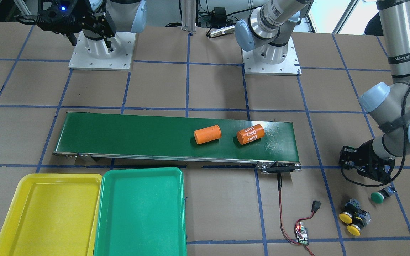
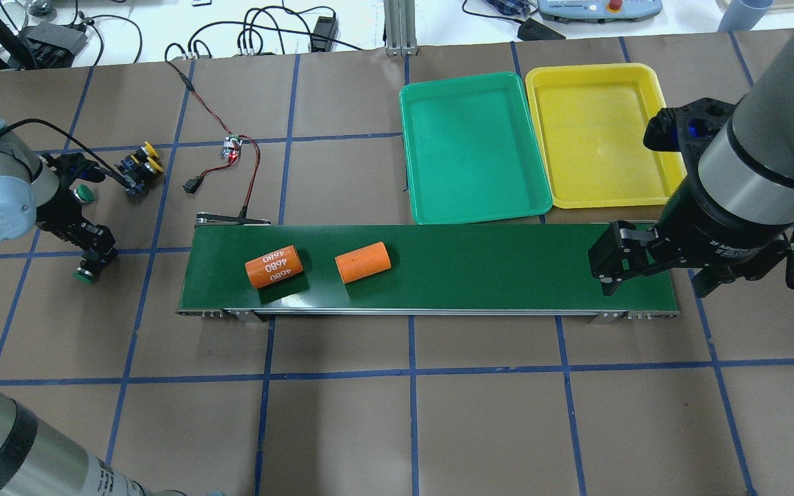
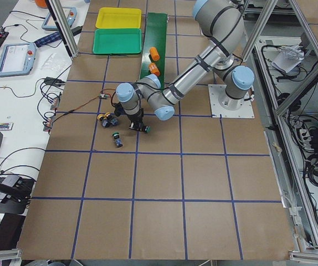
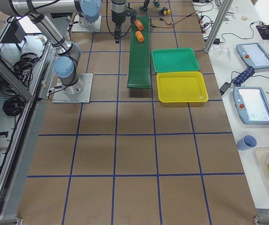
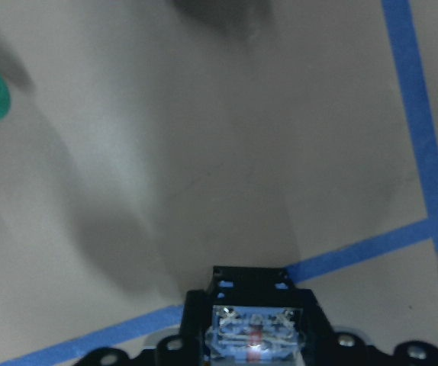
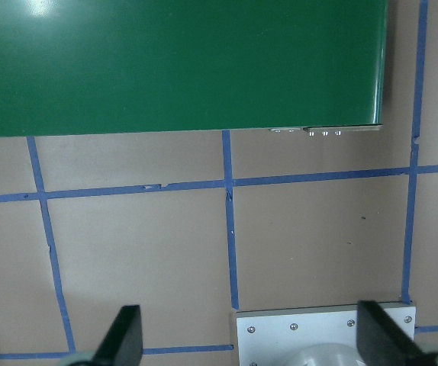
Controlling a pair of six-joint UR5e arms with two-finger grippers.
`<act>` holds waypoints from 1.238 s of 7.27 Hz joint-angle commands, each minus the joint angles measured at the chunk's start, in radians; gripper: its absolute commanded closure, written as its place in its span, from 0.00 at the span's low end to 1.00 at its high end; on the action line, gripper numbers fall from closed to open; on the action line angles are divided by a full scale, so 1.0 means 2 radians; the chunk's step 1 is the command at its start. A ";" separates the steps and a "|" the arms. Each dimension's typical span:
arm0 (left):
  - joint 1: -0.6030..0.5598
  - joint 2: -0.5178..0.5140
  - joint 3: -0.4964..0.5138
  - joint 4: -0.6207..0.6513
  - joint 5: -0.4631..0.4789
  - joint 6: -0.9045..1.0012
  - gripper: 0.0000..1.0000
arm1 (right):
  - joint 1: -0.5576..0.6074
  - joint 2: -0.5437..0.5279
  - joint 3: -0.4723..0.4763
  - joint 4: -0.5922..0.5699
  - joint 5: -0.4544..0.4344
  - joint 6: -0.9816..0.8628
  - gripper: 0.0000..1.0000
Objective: Sort buttons by color to trays
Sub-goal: 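Grasp a green mushroom button from the pile with the left gripper, then set the green button upright on the conveyor and release it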
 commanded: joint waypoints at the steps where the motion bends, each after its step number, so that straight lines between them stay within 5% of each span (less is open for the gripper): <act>1: -0.025 0.044 0.000 -0.060 -0.010 -0.080 1.00 | 0.000 -0.001 0.000 -0.001 0.002 0.000 0.00; 4: -0.167 0.115 -0.045 -0.090 -0.044 -0.330 1.00 | 0.000 0.000 0.000 0.001 -0.002 -0.001 0.00; 6: -0.206 0.122 -0.065 -0.074 -0.053 -0.386 1.00 | 0.000 0.000 0.000 0.001 -0.001 -0.001 0.00; 7: -0.207 0.119 -0.071 -0.075 -0.051 -0.385 0.80 | 0.000 0.000 0.000 0.000 -0.001 0.000 0.00; 8: -0.206 0.116 -0.070 -0.071 -0.051 -0.384 0.19 | 0.000 0.000 0.000 0.000 -0.001 0.000 0.00; 9: -0.198 0.114 -0.057 -0.063 -0.052 -0.383 0.00 | 0.000 -0.001 0.000 0.002 -0.001 0.000 0.00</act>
